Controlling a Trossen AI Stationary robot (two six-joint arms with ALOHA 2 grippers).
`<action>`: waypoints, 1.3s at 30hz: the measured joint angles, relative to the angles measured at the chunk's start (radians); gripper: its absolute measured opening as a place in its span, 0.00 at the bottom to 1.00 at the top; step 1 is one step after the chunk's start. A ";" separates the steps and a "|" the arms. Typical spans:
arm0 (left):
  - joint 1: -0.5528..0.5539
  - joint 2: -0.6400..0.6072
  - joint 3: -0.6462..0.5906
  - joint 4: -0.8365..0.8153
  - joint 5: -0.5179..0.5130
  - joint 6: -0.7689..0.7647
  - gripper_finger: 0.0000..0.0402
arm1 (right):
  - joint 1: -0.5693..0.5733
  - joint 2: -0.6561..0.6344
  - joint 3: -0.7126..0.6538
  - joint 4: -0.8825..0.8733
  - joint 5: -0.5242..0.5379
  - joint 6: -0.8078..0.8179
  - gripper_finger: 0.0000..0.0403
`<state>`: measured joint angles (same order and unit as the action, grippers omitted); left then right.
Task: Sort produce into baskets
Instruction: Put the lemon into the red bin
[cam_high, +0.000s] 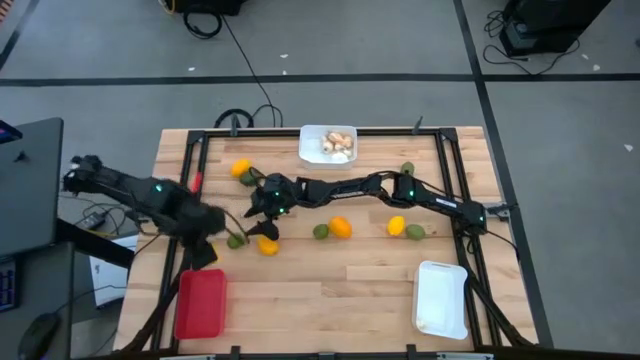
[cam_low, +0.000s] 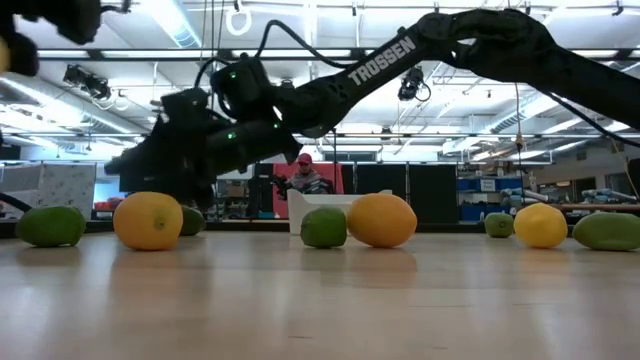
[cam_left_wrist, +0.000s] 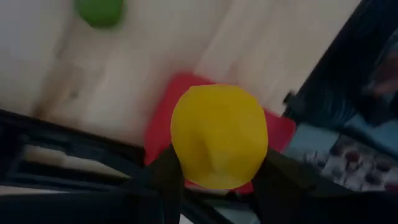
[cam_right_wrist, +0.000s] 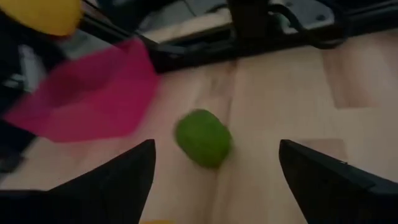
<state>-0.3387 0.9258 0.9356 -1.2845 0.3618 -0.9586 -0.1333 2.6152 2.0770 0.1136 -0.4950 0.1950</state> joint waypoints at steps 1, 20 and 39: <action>-0.026 0.022 -0.005 0.019 0.012 -0.019 0.41 | 0.000 0.000 0.000 -0.005 0.026 -0.011 0.86; -0.327 0.323 -0.012 0.137 0.028 -0.280 0.54 | -0.027 -0.103 0.003 -0.222 0.181 -0.187 0.86; -0.247 0.271 0.059 -0.203 -0.394 -0.275 0.76 | 0.009 -0.132 0.000 -0.376 0.196 -0.200 0.86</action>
<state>-0.5860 1.1963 0.9944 -1.4876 -0.0325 -1.2335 -0.1242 2.4835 2.0769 -0.2624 -0.2991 -0.0047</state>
